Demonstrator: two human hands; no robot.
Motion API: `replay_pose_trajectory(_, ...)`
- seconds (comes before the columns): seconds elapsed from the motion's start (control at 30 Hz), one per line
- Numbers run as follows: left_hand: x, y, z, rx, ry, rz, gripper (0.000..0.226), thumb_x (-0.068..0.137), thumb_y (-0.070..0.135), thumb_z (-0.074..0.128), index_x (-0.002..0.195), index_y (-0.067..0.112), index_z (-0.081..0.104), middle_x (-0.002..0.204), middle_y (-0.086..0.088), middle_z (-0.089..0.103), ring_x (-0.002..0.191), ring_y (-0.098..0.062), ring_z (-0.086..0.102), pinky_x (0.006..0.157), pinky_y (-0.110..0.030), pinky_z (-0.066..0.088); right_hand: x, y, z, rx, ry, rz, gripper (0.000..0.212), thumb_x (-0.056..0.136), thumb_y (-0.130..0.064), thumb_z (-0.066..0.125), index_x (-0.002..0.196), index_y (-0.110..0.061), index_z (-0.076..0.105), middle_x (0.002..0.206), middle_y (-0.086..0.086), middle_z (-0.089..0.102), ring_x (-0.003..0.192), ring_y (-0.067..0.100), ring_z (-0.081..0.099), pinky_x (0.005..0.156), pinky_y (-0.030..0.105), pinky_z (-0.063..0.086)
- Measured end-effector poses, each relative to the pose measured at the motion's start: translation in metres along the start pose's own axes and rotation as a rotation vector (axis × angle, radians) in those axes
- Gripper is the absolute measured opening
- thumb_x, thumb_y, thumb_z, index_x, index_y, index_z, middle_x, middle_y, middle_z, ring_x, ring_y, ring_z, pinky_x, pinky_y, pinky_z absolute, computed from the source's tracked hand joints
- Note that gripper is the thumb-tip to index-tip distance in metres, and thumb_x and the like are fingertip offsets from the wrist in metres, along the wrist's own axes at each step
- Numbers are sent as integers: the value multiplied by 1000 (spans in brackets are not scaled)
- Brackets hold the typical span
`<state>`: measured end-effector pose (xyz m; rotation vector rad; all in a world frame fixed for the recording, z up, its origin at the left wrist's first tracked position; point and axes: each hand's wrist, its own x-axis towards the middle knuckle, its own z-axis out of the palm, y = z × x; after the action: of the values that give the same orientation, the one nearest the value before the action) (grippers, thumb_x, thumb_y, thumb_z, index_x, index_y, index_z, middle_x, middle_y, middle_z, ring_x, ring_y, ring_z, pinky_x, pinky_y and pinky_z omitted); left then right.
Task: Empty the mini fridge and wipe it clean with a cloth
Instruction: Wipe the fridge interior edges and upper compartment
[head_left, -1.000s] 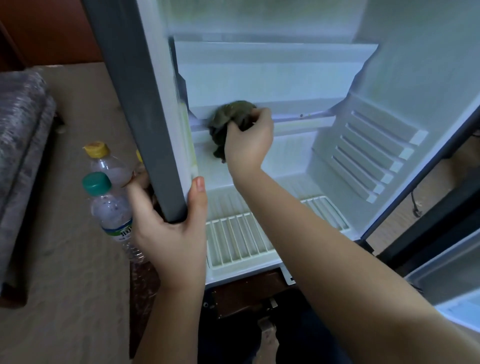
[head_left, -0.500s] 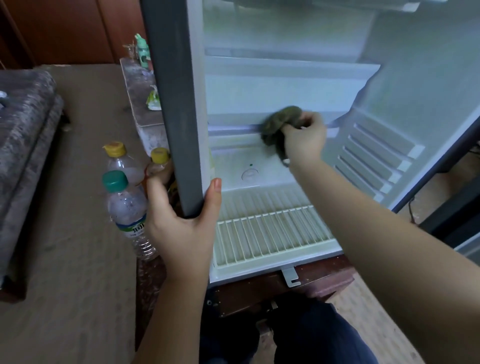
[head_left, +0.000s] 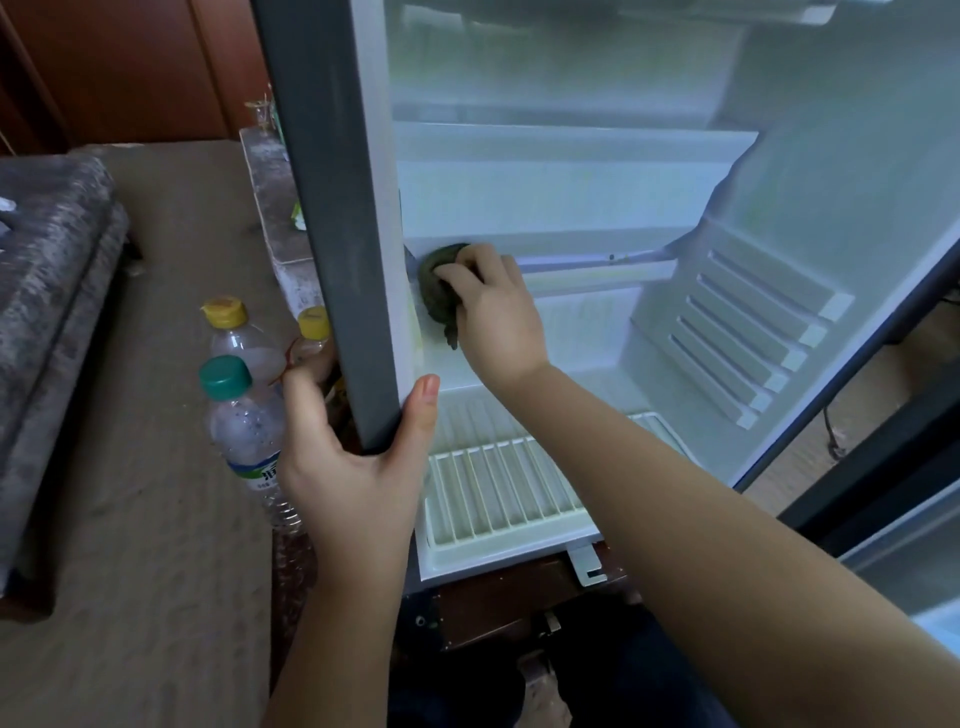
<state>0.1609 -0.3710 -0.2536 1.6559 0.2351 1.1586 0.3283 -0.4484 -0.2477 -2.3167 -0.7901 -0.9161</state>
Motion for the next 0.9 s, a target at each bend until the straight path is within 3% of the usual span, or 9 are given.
replay_pose_trajectory(0.17,-1,0,0,-24,-7,-22,57,77,63,66,116,22,52,107,7,66,100,-17,67,81,-47,56,-7,16,-9,24,-4,94,45,68,14,52,107,-4,65,108,16,54,98,36,48,65,42,49)
replay_pose_trajectory(0.27,-1,-3,0,-32,-7,-15,59,78,62,65,115,18,53,109,1,67,102,-19,66,82,-48,56,3,6,-5,109,18,209,40,71,12,51,101,-7,68,102,12,54,95,32,46,68,40,49)
replay_pose_trajectory(0.37,-2,-1,4,-44,11,-21,64,78,59,67,114,9,53,109,1,67,103,-17,66,84,-46,55,16,-19,5,95,-73,186,30,74,8,54,94,-8,69,99,10,53,93,29,45,68,36,46)
replay_pose_trajectory(0.57,-3,3,4,-53,-18,-6,57,79,45,68,118,6,54,104,37,59,101,5,62,84,-20,49,14,-15,3,78,-131,102,22,77,3,56,95,-6,65,101,7,51,95,23,45,59,34,47)
replay_pose_trajectory(0.67,-3,2,-2,-62,-70,-35,62,76,48,68,123,11,53,106,30,63,101,0,64,84,-29,54,10,13,-11,139,-123,165,17,83,-3,54,95,-6,66,101,6,51,86,7,46,58,13,40)
replay_pose_trajectory(0.8,0,0,-8,-32,-85,-36,61,75,51,69,122,16,53,109,16,66,100,-8,66,84,-39,56,0,74,-43,32,-20,227,27,71,5,56,91,-7,69,100,11,56,87,28,56,68,27,41)
replay_pose_trajectory(0.9,0,0,-8,-64,-80,-44,57,76,51,70,121,20,54,112,8,67,104,-13,66,84,-47,56,-5,126,-78,-84,36,426,31,73,8,52,95,-4,70,106,16,57,91,33,59,75,27,43)
